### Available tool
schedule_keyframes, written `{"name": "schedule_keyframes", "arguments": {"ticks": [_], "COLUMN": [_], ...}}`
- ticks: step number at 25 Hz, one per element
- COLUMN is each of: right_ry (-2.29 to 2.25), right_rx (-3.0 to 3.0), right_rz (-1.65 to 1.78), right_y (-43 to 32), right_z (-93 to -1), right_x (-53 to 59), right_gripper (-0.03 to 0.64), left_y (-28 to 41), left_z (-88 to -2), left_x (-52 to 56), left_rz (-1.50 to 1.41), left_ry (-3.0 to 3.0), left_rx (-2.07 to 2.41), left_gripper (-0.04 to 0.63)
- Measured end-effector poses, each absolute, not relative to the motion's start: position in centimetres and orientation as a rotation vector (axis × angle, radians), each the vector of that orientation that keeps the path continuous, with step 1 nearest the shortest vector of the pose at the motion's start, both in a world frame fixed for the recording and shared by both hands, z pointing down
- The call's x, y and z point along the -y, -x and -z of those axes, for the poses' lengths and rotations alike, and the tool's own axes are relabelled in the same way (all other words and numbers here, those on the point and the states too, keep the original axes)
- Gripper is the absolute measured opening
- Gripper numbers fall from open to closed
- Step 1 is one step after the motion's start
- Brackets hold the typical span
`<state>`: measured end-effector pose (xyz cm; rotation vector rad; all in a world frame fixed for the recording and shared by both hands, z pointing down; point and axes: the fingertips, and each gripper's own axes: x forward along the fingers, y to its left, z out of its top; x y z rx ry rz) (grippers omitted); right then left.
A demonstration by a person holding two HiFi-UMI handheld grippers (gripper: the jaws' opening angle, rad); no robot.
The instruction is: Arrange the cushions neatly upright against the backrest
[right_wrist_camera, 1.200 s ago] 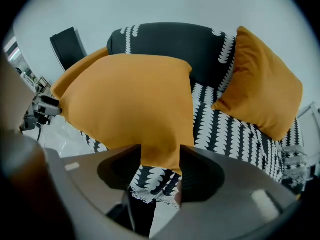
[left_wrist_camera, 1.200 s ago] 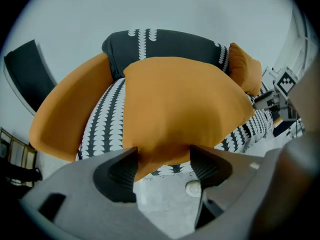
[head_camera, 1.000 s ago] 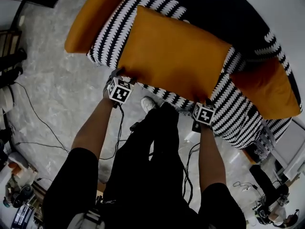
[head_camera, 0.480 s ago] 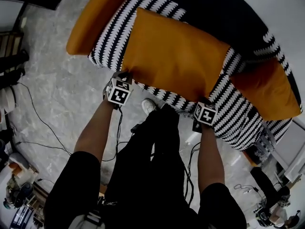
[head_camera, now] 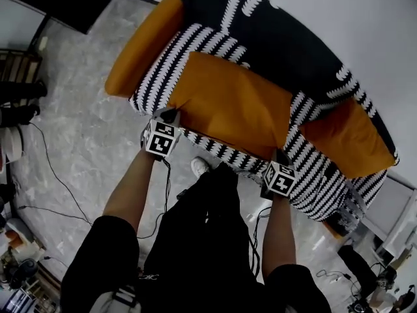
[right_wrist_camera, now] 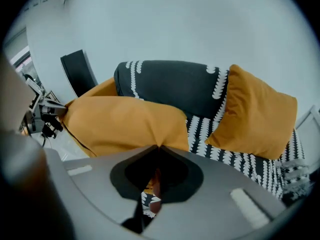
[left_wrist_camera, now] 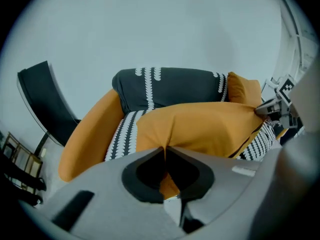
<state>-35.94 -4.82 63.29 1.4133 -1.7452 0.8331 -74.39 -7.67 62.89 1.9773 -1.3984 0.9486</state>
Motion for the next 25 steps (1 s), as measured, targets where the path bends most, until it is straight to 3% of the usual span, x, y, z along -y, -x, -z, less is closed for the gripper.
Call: {"name": "schedule_keyframes", "arguments": {"ticks": [7, 13, 25], "right_ry": [-1.473, -1.488, -1.442], "right_rx": [1.753, 1.702, 1.593], "right_rz": [-0.798, -1.018, -0.898], "right_y": [34.9, 33.2, 29.6], "right_z": [-57.2, -54.7, -53.9], "right_x": [5.6, 5.4, 9.7], "right_gripper": [0.018, 0.018, 0.020], "left_y": [73.4, 71.7, 67.2], "left_z": [-57.6, -55.1, -53.4], "left_x": [8.1, 9.4, 18.1], "left_rz": [-1.003, -1.098, -1.246], "left_ry": [-2.017, -1.986, -2.027], "left_rx": [1.343, 1.221, 1.064], "left_gripper": [0.015, 0.015, 0.018]}}
